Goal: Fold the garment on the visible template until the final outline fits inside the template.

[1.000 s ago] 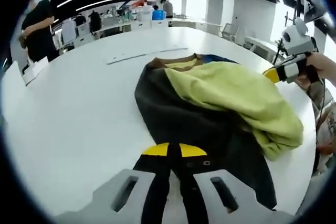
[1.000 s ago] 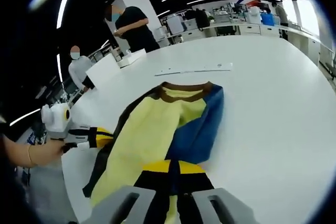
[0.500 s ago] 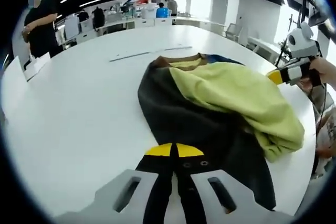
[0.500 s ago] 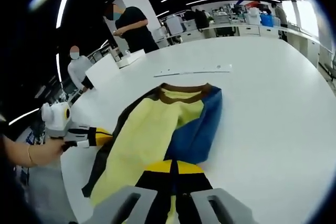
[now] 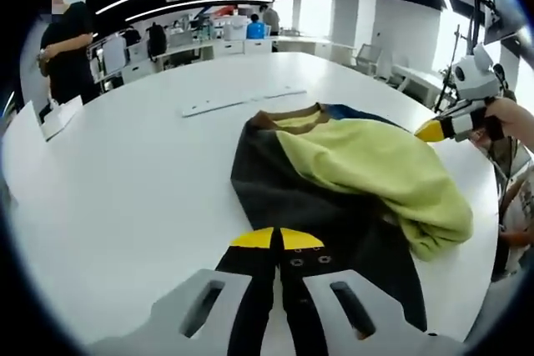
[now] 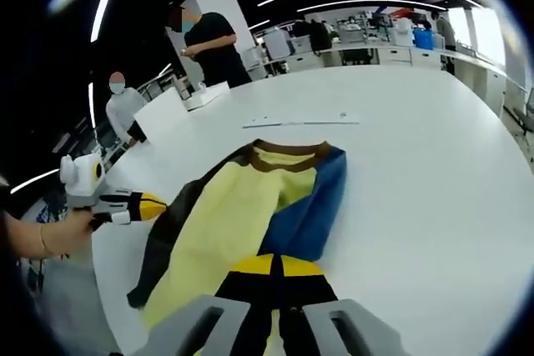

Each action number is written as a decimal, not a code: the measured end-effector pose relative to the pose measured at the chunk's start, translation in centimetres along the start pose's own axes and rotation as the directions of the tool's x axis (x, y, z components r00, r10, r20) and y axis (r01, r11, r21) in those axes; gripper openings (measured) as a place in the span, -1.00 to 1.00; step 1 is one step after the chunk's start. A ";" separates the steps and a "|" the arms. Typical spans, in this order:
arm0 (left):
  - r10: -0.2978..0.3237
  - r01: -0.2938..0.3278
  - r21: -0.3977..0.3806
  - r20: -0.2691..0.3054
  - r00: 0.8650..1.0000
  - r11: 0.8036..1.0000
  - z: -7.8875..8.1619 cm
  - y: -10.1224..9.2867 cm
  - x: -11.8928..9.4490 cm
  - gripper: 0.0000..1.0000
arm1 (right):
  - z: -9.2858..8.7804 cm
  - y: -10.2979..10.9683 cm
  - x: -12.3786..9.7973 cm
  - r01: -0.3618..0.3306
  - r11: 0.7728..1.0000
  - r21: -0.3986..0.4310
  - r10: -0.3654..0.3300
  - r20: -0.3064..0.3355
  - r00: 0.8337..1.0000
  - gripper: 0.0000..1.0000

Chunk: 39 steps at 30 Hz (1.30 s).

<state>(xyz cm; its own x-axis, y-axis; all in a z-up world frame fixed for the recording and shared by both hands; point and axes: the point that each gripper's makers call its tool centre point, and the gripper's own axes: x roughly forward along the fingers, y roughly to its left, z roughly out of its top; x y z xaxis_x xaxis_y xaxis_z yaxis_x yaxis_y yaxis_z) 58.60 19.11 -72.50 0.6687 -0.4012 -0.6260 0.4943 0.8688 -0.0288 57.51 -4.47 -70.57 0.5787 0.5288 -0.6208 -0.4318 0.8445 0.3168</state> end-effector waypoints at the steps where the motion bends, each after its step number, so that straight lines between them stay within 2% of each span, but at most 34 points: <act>1: 0.002 -0.002 0.003 0.000 1.000 1.000 0.0 0.2 -0.1 -1.00 | 0.1 -0.3 -0.2 0.013 1.000 -0.005 -0.013 -0.002 1.000 -1.00; 10: 0.055 -0.054 0.034 -0.019 0.998 0.998 -0.1 3.0 -0.4 -1.00 | 1.4 -2.4 -1.7 0.083 0.996 -0.042 -0.082 0.012 0.997 -1.00; 15: 0.089 -0.087 0.055 -0.034 0.995 0.995 -0.4 4.4 -0.1 -1.00 | 1.8 -3.2 -2.1 0.099 0.994 -0.045 -0.099 0.007 0.995 -1.00; 25: 0.178 -0.167 0.116 -0.097 0.979 0.979 -2.0 7.1 0.7 -1.00 | 1.6 -4.5 -2.4 0.141 0.988 -0.062 -0.143 -0.022 0.990 -1.00; 34: 0.221 -0.207 0.123 -0.114 0.969 0.971 -2.1 9.1 1.2 -1.00 | 1.5 -7.1 -3.2 0.214 0.971 -0.103 -0.220 -0.049 0.974 -1.00; 39: 0.245 -0.226 0.154 -0.115 0.963 0.962 -1.8 9.5 1.6 -1.00 | 1.7 -9.3 -3.8 0.281 0.948 -0.149 -0.293 -0.067 0.954 -1.00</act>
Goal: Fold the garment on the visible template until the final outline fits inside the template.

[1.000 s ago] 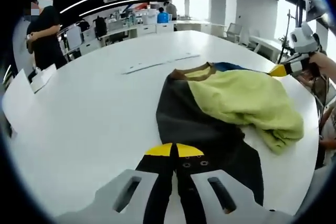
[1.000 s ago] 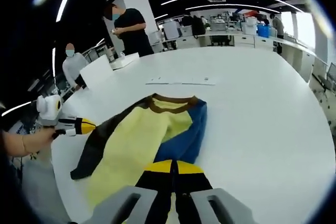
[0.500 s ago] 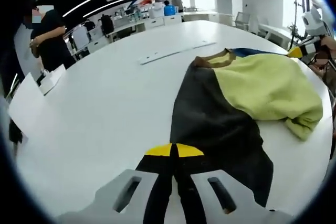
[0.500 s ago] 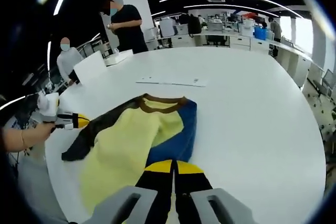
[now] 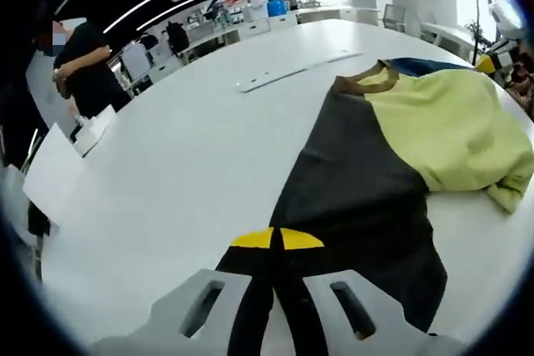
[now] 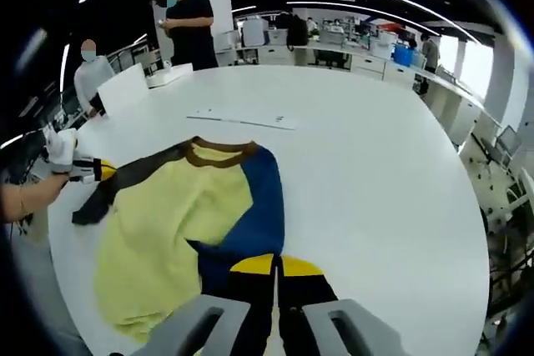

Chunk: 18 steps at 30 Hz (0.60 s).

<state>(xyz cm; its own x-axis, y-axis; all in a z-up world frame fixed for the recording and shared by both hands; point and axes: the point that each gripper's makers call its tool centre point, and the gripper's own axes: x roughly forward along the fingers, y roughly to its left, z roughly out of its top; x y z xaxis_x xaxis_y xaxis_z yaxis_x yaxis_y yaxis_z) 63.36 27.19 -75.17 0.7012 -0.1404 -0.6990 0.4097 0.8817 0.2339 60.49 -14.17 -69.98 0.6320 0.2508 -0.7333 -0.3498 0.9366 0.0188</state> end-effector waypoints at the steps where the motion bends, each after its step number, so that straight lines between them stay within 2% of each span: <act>1: 0.002 -0.002 0.001 -0.001 1.000 1.000 0.0 0.1 0.0 -1.00 | 0.0 -0.1 0.0 0.004 1.000 -0.002 -0.004 -0.002 1.000 -1.00; 5: 0.011 -0.011 0.008 -0.001 1.000 1.000 0.2 0.6 0.3 -1.00 | 0.0 -1.9 0.0 0.060 0.997 -0.049 -0.061 -0.023 0.998 -1.00; 10: 0.021 -0.021 0.020 -0.002 1.000 1.000 0.5 1.2 0.8 -1.00 | -0.2 -3.2 0.7 0.086 0.993 -0.076 -0.090 -0.046 0.995 -1.00; 18: 0.036 -0.036 0.041 0.002 0.999 0.998 1.2 2.1 1.7 -1.00 | -0.7 -5.2 2.4 0.144 0.972 -0.185 -0.162 -0.086 0.983 -1.00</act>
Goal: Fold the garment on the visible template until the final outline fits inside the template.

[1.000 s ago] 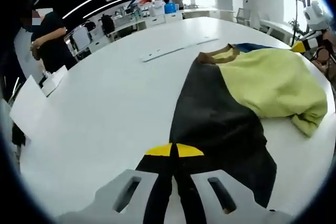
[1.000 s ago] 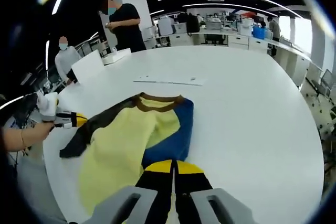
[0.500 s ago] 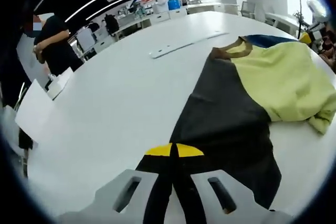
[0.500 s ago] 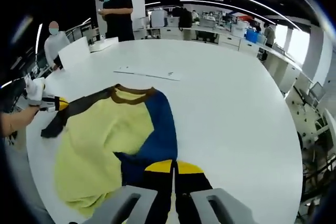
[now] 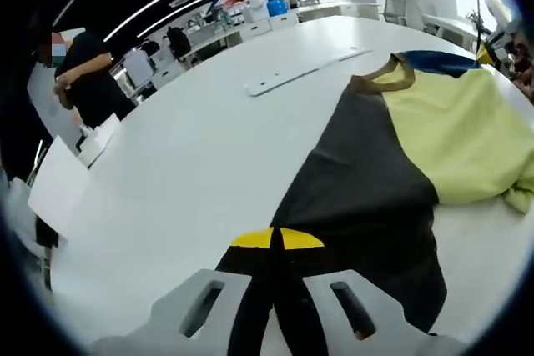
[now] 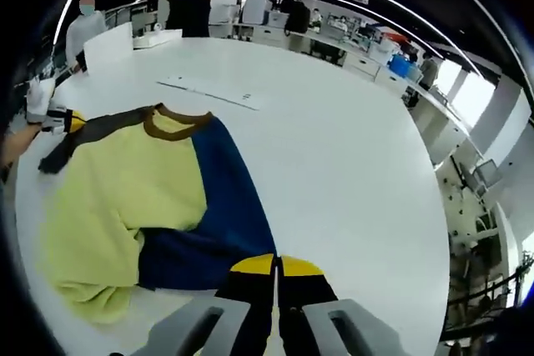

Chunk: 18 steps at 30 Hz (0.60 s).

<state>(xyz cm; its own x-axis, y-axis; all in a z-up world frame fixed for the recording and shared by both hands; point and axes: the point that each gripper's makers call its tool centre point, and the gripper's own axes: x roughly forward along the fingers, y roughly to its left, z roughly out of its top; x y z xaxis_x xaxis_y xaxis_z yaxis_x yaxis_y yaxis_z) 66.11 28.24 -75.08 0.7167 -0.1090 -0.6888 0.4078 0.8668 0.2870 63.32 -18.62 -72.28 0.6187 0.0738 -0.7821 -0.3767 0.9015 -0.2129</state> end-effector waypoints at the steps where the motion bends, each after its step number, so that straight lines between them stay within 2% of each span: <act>1: 0.003 -0.003 0.007 0.000 1.000 1.000 0.1 0.2 0.2 -1.00 | 0.0 -0.1 0.2 0.003 1.000 -0.001 -0.003 -0.002 1.000 -1.00; 8: 0.023 -0.023 0.025 0.000 1.000 0.999 0.6 0.9 0.9 -1.00 | 0.1 -1.7 1.9 0.032 0.999 0.000 -0.032 -0.001 0.999 -1.00; 18: 0.036 -0.036 0.057 0.000 0.999 0.998 0.9 1.4 1.3 -1.00 | -0.3 -1.7 2.5 0.038 0.999 0.008 -0.038 -0.005 0.999 -1.00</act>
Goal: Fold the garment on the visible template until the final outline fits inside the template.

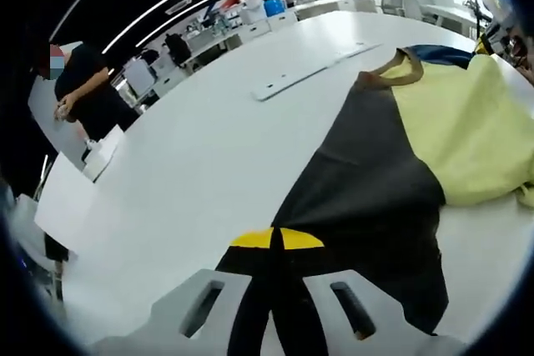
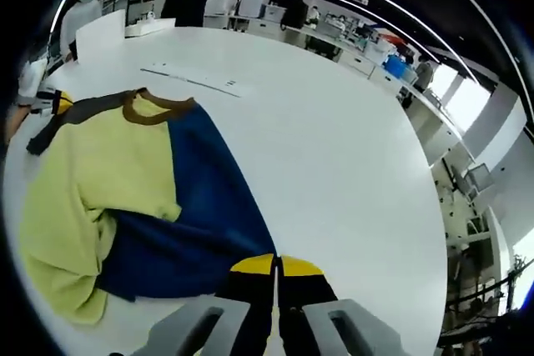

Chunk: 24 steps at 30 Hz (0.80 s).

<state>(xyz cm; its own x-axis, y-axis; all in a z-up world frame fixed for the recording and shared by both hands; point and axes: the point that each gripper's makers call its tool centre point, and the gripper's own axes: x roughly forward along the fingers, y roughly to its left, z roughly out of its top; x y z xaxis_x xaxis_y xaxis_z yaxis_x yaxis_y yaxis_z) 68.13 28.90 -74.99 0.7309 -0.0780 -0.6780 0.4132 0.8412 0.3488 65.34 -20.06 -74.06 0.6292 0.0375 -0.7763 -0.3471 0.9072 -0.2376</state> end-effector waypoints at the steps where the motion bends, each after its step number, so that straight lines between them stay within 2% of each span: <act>1: -0.002 0.002 0.006 -0.001 1.000 1.000 0.0 0.0 0.1 -1.00 | 0.1 0.0 0.0 -0.002 1.000 0.010 0.002 0.008 1.000 -1.00; 4: -0.001 0.001 0.027 0.000 1.000 1.000 0.1 0.0 0.0 -1.00 | 0.7 0.1 -0.2 -0.008 0.994 0.113 0.003 0.043 0.999 -1.00; 7: 0.002 -0.002 0.034 -0.002 1.000 0.999 0.1 -0.2 -0.7 -1.00 | 1.1 0.3 -0.7 -0.035 0.991 0.129 0.027 0.061 0.998 -1.00; 9: 0.002 -0.002 0.021 0.021 1.000 1.000 0.5 -0.2 -1.2 -0.88 | 1.0 0.4 -1.2 -0.037 0.990 0.138 0.029 0.059 0.998 -0.96; 12: -0.007 0.007 0.005 0.048 0.999 1.000 1.2 -0.2 -2.1 -0.64 | 1.1 0.9 -1.8 -0.060 0.987 0.151 0.050 0.066 0.997 -0.68; 14: -0.022 0.024 -0.024 0.066 0.998 0.999 1.5 -0.4 -2.8 -0.48 | 1.1 1.9 -2.4 -0.116 0.978 0.175 0.103 0.079 0.991 -0.57; 18: -0.096 0.110 -0.103 0.126 0.987 0.989 2.1 -1.8 -4.2 -0.17 | 1.1 3.9 -3.5 -0.211 0.956 0.203 0.194 0.100 0.976 -0.42; 19: -0.123 0.145 -0.132 0.161 0.979 0.981 2.5 -2.4 -4.7 -0.09 | 1.1 4.4 -3.8 -0.227 0.953 0.200 0.210 0.104 0.972 -0.39; 21: -0.163 0.199 -0.189 0.188 0.968 0.962 2.7 -3.2 -5.4 -0.02 | 1.1 5.3 -4.3 -0.258 0.950 0.176 0.242 0.105 0.964 -0.30; 24: -0.173 0.209 -0.175 0.204 0.964 0.962 2.6 -3.5 -6.2 0.08 | 0.8 6.6 -5.0 -0.295 0.946 0.137 0.284 0.095 0.954 -0.22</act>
<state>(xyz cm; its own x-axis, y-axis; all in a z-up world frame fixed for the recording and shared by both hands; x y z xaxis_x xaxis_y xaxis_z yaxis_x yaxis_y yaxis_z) 63.62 25.03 -70.34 0.7437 -0.3295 -0.5816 0.4555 0.8866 0.0802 60.47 -13.92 -71.28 0.5676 0.3333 -0.7529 -0.4187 0.9042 0.0846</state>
